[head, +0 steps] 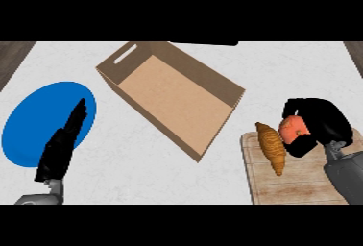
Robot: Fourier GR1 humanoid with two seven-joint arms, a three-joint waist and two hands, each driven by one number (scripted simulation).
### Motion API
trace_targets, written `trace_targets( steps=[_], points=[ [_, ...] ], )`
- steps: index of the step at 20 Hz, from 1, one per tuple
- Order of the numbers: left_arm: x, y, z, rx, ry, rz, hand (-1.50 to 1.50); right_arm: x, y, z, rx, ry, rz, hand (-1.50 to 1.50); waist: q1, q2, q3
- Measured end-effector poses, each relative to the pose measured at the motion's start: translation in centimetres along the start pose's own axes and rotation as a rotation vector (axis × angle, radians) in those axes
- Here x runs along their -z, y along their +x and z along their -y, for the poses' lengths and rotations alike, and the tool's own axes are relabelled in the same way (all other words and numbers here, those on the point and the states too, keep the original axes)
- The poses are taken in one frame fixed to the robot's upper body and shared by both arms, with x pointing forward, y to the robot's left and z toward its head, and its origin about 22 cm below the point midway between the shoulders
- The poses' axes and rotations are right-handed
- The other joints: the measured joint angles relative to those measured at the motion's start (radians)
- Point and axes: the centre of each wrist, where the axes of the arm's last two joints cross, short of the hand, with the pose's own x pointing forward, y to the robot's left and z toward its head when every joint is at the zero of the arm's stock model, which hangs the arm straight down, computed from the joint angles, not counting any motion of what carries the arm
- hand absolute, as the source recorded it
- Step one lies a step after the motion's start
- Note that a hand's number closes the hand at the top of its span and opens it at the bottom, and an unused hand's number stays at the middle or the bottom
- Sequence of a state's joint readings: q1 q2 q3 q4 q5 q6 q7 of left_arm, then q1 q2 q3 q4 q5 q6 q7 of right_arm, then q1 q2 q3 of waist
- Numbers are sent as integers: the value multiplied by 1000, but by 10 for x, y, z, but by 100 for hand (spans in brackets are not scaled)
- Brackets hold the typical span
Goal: Pick the squash from the cutting board and place it in the cardboard box
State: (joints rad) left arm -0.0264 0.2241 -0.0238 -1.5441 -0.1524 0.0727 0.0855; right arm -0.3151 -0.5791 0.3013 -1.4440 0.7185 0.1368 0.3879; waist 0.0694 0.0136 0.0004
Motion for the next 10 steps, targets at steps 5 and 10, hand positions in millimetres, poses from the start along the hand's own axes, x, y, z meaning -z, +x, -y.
trace_targets(
  steps=[5,10],
  points=[
    [-1,-1,-5,3,19,-12,0,34,10,15,-58,-51,170,150,-26,-5,0],
    [-3,-7,-7,0,33,-26,0,50,27,40,3,-115,281,150,-49,-10,0]
  ],
)
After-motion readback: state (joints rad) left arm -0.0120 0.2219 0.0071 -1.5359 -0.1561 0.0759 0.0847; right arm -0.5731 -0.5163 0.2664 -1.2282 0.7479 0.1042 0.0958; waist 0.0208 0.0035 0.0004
